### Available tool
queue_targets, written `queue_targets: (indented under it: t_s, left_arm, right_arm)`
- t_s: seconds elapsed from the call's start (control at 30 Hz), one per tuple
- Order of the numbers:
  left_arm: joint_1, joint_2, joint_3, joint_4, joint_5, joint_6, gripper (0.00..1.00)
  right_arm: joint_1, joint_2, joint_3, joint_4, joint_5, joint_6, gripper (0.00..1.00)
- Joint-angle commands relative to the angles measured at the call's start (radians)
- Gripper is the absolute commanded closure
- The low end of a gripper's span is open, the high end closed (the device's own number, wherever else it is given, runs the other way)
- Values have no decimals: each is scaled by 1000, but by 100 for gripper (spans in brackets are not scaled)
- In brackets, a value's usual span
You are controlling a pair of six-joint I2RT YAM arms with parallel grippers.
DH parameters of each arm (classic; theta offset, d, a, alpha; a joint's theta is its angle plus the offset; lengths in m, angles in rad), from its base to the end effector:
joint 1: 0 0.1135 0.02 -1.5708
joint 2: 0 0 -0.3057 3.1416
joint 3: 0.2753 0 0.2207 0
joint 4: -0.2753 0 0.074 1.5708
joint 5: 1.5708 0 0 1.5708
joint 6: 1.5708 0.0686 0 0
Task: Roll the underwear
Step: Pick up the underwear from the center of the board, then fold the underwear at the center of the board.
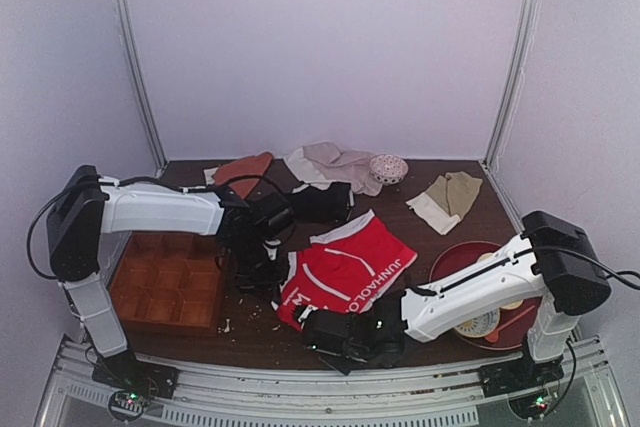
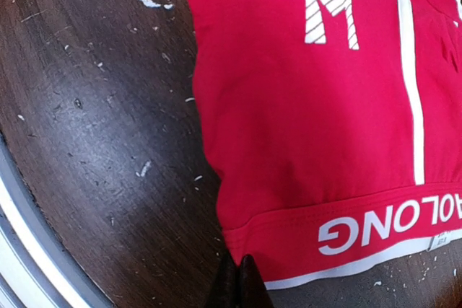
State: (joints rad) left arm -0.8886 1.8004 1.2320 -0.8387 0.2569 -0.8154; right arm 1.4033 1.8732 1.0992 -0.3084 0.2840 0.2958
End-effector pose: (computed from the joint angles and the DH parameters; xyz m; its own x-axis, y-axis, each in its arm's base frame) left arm 0.1906 -0.2623 0.2089 -0.9920 0.1045 0.0708 0.0797 0.9535 -0.2905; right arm 0.0807 0.3621 0.1763 -0.4104 -0.7485 -0.5210 -0.8415 0.5309 -0.0999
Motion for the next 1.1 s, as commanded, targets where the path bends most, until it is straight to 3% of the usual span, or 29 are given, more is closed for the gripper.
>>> queue_targets:
  t_s: [0.0,0.37,0.57,0.83,1.07]
  left_arm:
    - [9,-46,-5,-17,-20,-6,100]
    - [7,-201,-72,-128,-41,-14,100]
    - [4,-212,10,-166,-45,-4,100]
    - [5,-4,293,-200,-51,63,100]
    - [9,175,487,-228,-42,97,100]
  right_arm:
    - [-4,-25,24,-55,-13,21,100]
    - [20,-132,97,-147,-211,40,100]
    - [24,-186,85,-141,-236,94,100]
    - [10,-261,14,-104,-212,176,100]
    - [-86,-334,-79,-67,-194,242,100]
